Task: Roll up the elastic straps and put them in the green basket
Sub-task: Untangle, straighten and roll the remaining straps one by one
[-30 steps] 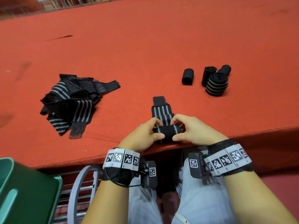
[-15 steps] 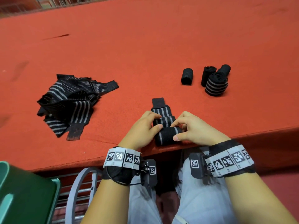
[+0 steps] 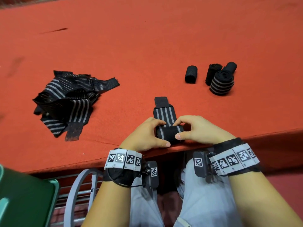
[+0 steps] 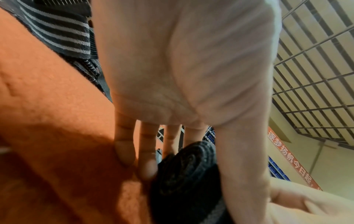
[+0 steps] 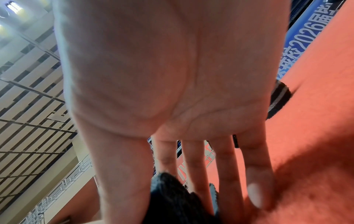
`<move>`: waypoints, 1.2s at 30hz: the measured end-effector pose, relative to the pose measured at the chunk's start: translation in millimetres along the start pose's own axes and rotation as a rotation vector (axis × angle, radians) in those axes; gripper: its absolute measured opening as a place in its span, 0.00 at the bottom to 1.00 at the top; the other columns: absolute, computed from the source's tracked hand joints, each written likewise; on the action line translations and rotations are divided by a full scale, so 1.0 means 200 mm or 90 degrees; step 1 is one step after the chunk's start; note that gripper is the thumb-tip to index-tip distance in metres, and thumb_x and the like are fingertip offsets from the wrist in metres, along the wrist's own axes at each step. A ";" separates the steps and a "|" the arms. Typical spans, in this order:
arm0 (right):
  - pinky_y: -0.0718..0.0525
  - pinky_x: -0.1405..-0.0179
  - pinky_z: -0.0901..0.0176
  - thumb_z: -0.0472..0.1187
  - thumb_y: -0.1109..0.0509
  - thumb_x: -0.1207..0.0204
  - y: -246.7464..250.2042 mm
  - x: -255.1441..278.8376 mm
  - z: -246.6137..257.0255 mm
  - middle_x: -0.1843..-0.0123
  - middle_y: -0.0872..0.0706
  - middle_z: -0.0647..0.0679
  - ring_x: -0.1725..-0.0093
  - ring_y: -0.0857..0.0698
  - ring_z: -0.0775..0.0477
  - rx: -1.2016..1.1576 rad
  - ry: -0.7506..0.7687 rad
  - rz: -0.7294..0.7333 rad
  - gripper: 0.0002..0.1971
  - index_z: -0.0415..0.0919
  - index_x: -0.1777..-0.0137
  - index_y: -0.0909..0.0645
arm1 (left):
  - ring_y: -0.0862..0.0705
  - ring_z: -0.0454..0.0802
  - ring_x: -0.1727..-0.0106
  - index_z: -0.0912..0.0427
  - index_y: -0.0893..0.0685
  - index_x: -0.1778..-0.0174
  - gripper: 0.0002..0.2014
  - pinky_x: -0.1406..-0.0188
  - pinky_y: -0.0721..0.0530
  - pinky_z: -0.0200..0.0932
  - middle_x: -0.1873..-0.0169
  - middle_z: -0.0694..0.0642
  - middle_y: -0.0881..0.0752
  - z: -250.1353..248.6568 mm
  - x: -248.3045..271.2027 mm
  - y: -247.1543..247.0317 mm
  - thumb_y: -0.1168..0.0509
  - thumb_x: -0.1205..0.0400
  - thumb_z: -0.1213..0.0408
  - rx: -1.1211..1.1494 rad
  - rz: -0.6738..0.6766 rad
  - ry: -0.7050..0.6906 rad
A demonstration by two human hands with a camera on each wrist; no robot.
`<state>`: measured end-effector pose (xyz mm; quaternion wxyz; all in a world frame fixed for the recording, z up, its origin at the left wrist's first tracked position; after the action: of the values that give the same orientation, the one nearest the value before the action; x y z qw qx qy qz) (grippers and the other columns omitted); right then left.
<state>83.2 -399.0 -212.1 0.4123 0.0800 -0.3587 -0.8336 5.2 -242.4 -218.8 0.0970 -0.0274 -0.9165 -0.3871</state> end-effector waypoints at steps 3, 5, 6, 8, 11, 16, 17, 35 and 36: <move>0.24 0.57 0.61 0.50 0.21 0.28 0.00 0.00 0.00 0.51 0.13 0.60 0.63 0.19 0.67 0.000 -0.003 0.007 0.12 0.60 0.47 0.18 | 0.22 0.40 0.41 0.50 0.23 0.26 0.38 0.38 0.23 0.39 0.42 0.41 0.28 0.01 -0.01 -0.01 0.17 0.32 0.51 -0.008 0.009 -0.001; 0.26 0.58 0.61 0.49 0.22 0.27 -0.01 0.00 0.00 0.51 0.14 0.60 0.64 0.20 0.70 0.006 -0.003 0.014 0.12 0.59 0.46 0.18 | 0.22 0.40 0.43 0.51 0.21 0.26 0.37 0.40 0.23 0.39 0.44 0.41 0.27 0.01 -0.01 -0.02 0.18 0.31 0.50 -0.015 0.013 -0.004; 0.25 0.56 0.60 0.50 0.22 0.27 -0.01 0.00 0.00 0.50 0.14 0.61 0.61 0.20 0.70 0.007 -0.002 0.016 0.12 0.59 0.46 0.18 | 0.22 0.40 0.43 0.52 0.21 0.26 0.36 0.39 0.24 0.39 0.45 0.42 0.27 0.01 -0.01 -0.02 0.19 0.30 0.50 -0.015 0.018 -0.006; 0.22 0.45 0.56 0.54 0.24 0.29 -0.02 -0.01 0.01 0.44 0.17 0.62 0.48 0.19 0.68 0.012 0.024 0.015 0.14 0.58 0.45 0.18 | 0.22 0.41 0.42 0.52 0.20 0.26 0.34 0.38 0.25 0.39 0.45 0.42 0.26 0.01 -0.01 -0.02 0.20 0.29 0.51 -0.011 0.031 -0.011; 0.24 0.35 0.55 0.51 0.24 0.28 -0.04 -0.02 0.04 0.39 0.18 0.61 0.38 0.20 0.57 0.026 0.058 0.014 0.17 0.57 0.40 0.19 | 0.23 0.39 0.41 0.49 0.19 0.28 0.31 0.40 0.27 0.35 0.45 0.41 0.25 0.00 -0.01 -0.02 0.20 0.27 0.52 -0.005 0.039 -0.019; 0.26 0.53 0.65 0.47 0.25 0.23 -0.03 -0.01 0.02 0.47 0.16 0.63 0.54 0.19 0.66 0.026 0.029 0.017 0.18 0.61 0.35 0.21 | 0.16 0.40 0.53 0.47 0.19 0.36 0.27 0.53 0.20 0.37 0.47 0.46 0.17 0.00 0.00 0.00 0.19 0.29 0.55 0.054 0.001 0.008; 0.27 0.55 0.66 0.48 0.26 0.22 -0.03 -0.01 0.01 0.48 0.16 0.63 0.56 0.19 0.66 0.023 0.025 0.021 0.18 0.61 0.35 0.21 | 0.17 0.40 0.57 0.47 0.20 0.37 0.26 0.56 0.21 0.37 0.47 0.47 0.16 0.01 0.00 0.00 0.18 0.30 0.54 0.059 -0.003 0.011; 0.22 0.32 0.54 0.41 0.20 0.29 -0.04 -0.01 0.04 0.36 0.17 0.58 0.37 0.18 0.56 -0.002 0.053 0.007 0.26 0.56 0.31 0.20 | 0.13 0.45 0.57 0.49 0.17 0.39 0.18 0.54 0.17 0.42 0.56 0.45 0.12 0.01 0.02 0.01 0.22 0.24 0.57 0.140 -0.006 0.032; 0.19 0.35 0.50 0.41 0.20 0.29 -0.03 0.00 0.04 0.39 0.14 0.58 0.41 0.15 0.55 -0.020 0.049 0.005 0.25 0.58 0.33 0.20 | 0.12 0.48 0.59 0.48 0.19 0.40 0.18 0.57 0.16 0.44 0.58 0.47 0.11 0.01 0.02 0.01 0.23 0.24 0.57 0.147 -0.006 0.032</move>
<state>76.1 -391.6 -210.3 0.4299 0.1038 -0.3296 -0.8341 0.8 -239.5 -217.0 0.1208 -0.0022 -0.9524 -0.2799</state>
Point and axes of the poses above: each hand's wrist, its own x-axis away from the middle knuckle, its own y-axis out of the back of the hand, z = x × y, the point moved 7 cm from there along -x, towards the middle knuckle
